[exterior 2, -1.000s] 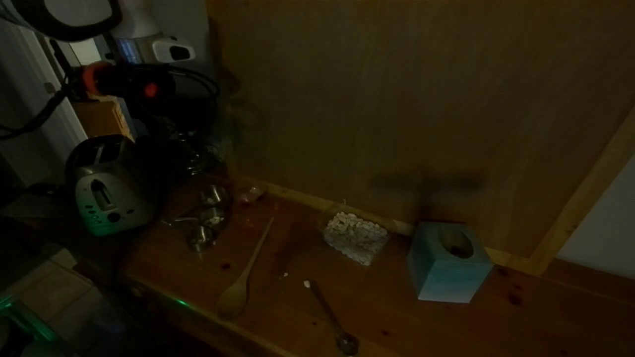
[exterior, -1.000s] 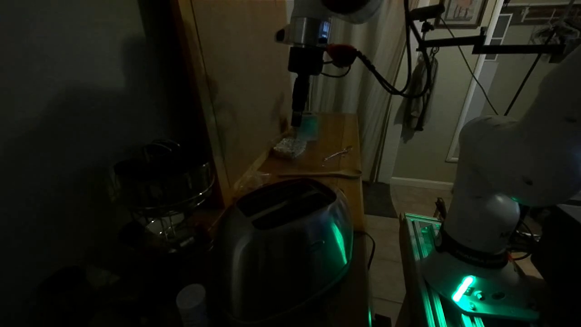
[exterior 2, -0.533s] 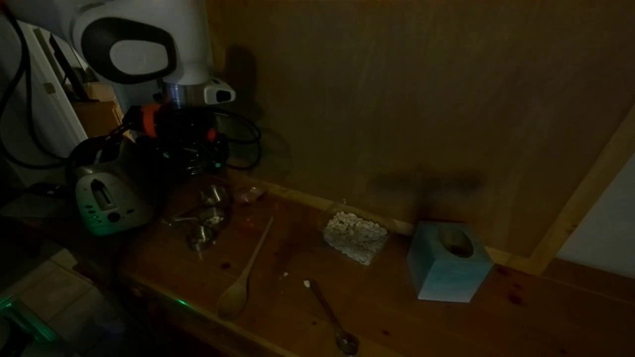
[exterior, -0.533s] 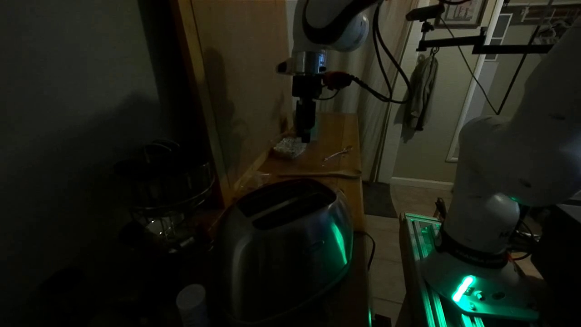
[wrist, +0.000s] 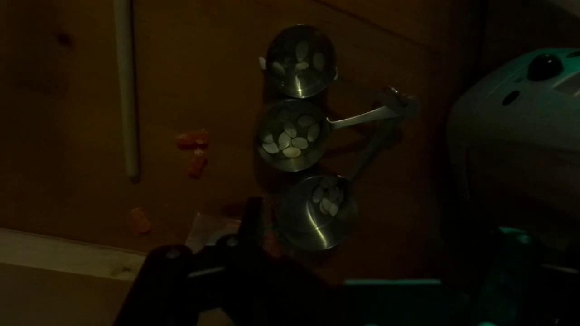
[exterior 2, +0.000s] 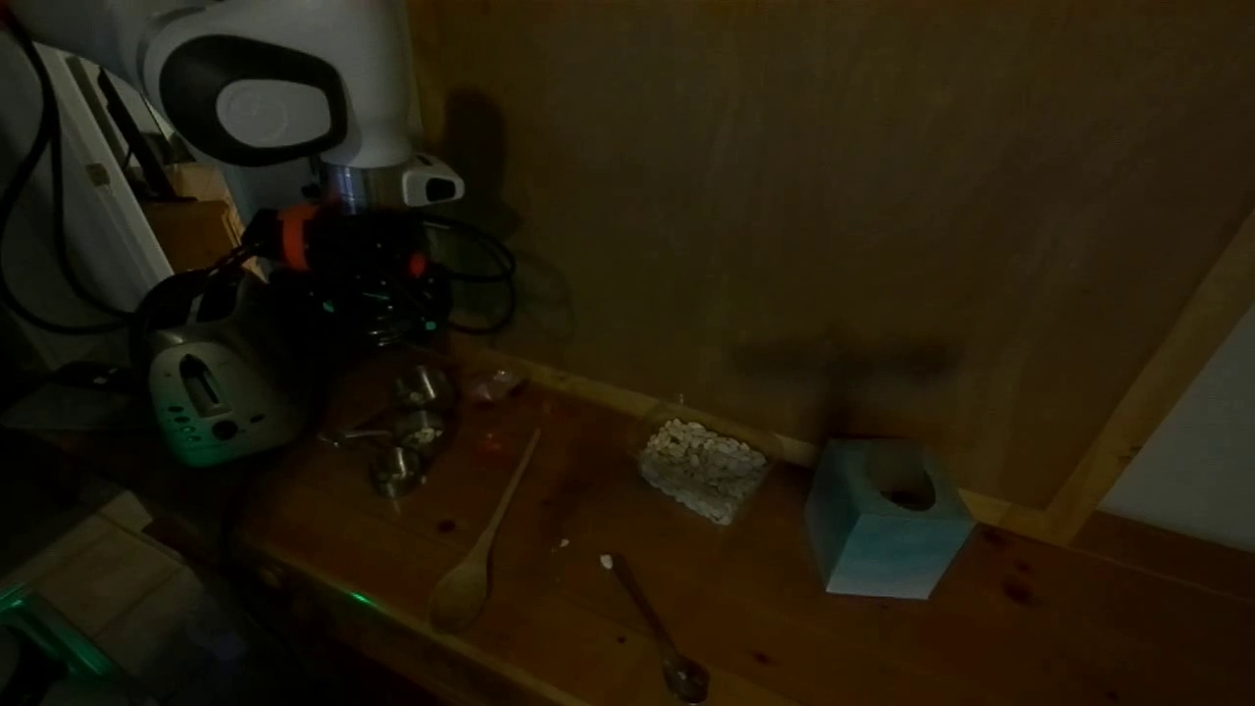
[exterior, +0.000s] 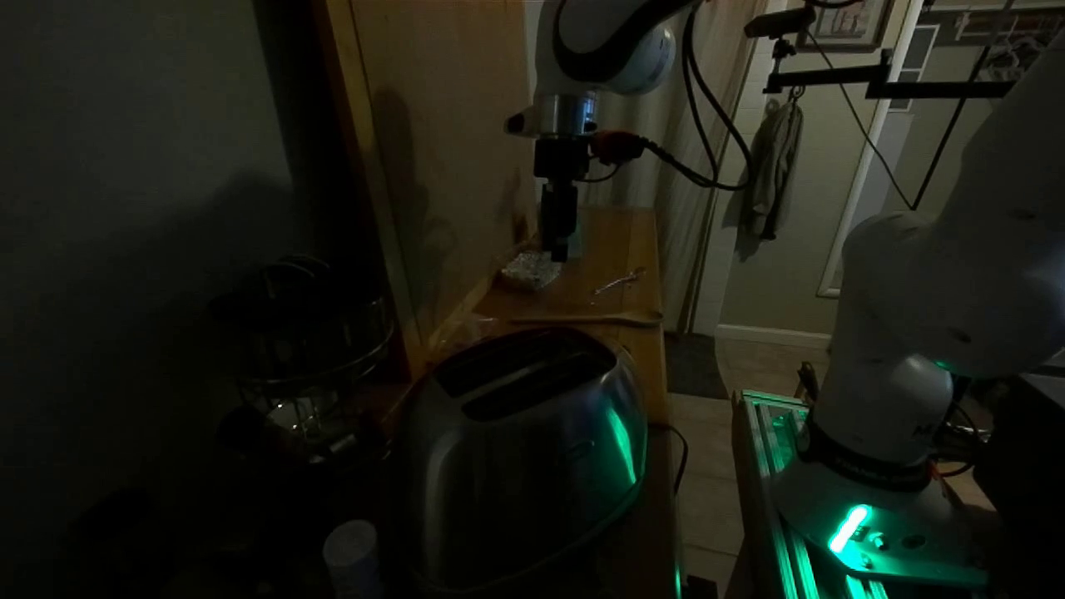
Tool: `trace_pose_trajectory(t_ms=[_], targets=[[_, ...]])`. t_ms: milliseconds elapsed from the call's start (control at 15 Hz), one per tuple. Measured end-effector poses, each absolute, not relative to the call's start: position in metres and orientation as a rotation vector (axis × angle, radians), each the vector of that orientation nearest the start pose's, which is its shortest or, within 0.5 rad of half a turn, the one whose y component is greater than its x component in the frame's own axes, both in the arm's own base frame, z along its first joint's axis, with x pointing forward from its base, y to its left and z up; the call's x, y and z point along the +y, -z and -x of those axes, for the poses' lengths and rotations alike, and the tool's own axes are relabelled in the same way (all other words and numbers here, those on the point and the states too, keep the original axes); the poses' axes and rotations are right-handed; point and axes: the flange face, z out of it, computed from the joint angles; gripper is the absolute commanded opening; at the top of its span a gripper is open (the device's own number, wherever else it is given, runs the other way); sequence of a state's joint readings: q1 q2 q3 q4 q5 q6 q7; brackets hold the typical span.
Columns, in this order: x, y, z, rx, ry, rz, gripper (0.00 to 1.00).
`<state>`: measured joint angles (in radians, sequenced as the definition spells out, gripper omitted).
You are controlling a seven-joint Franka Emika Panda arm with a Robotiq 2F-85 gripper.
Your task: Put the orange objects on the silver spoon then use the spoon to place the objects in the small measuring cup.
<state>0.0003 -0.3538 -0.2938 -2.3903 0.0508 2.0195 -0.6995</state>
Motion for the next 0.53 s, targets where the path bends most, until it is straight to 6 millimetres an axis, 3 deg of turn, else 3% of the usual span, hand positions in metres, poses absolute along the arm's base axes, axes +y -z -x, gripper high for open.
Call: trace_pose_trajectory(t_ms=[200, 533], targets=[[-0.138, -0.434, -0.425, -0.572, 0.121, 2.942, 1.00], [-0.165, -0.380, -0.443, -0.556, 0.196, 2.915, 1.00]])
